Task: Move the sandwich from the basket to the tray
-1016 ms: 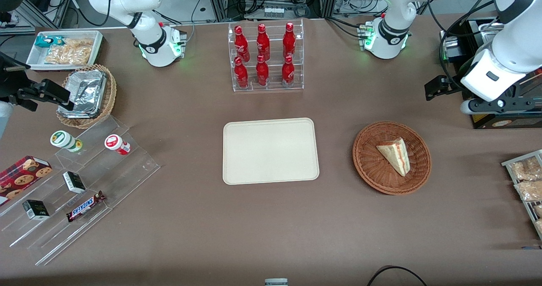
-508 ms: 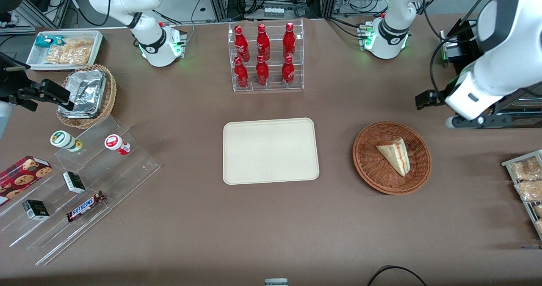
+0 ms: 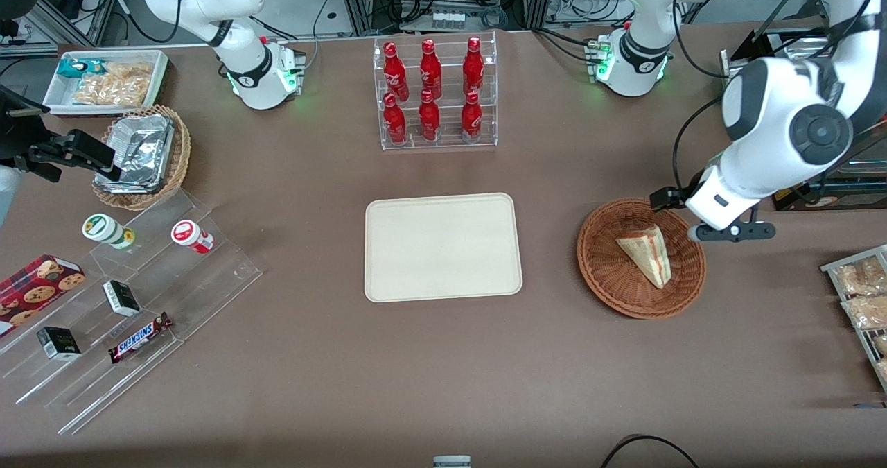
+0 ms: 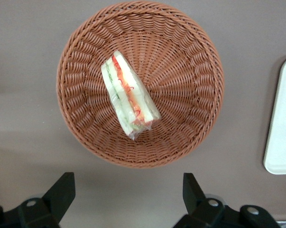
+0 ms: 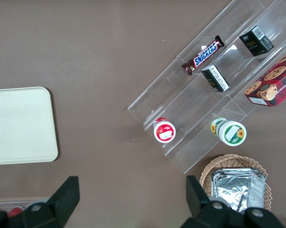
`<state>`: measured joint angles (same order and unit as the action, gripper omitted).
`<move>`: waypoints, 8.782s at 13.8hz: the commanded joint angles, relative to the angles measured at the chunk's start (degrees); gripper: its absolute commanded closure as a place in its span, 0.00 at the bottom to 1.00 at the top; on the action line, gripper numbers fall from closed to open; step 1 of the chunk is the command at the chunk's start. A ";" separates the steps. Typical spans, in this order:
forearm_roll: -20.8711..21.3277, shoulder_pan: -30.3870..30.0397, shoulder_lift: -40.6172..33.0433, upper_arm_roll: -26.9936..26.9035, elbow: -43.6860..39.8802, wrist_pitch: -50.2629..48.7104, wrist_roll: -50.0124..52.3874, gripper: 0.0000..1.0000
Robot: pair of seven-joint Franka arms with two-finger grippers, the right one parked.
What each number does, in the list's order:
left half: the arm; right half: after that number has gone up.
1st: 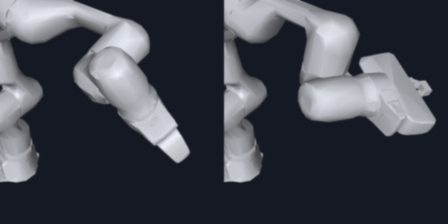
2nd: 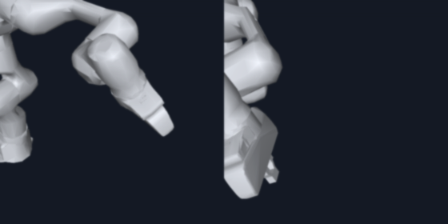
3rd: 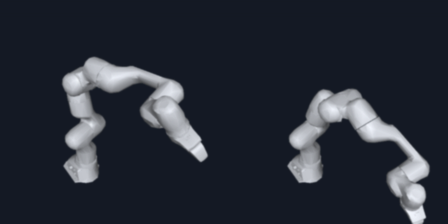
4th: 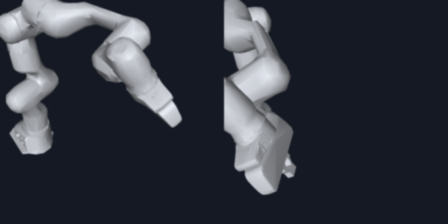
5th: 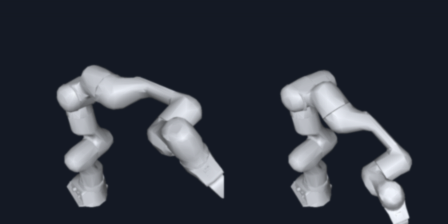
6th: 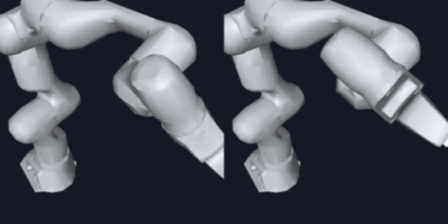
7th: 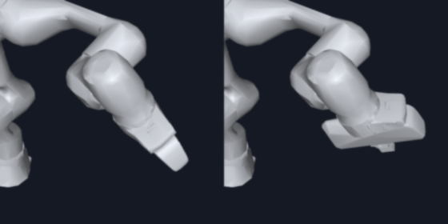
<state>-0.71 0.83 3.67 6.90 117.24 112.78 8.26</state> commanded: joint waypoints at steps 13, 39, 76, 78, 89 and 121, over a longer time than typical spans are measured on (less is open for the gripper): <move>-0.26 -0.21 6.08 0.13 8.80 18.88 36.13 0.00; 0.18 8.38 9.60 1.09 -2.27 3.50 33.50 1.00; 1.41 40.57 42.84 0.83 -47.01 -0.80 48.70 0.00; 1.50 40.48 40.29 0.83 -46.75 -2.72 48.52 0.00; 1.59 38.02 25.08 -5.32 -40.51 -19.50 45.63 0.00; 3.35 -1.09 -6.30 0.66 -21.87 -33.67 -8.86 0.00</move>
<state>2.65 0.08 -0.09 8.92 94.84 80.53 2.36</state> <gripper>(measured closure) 0.000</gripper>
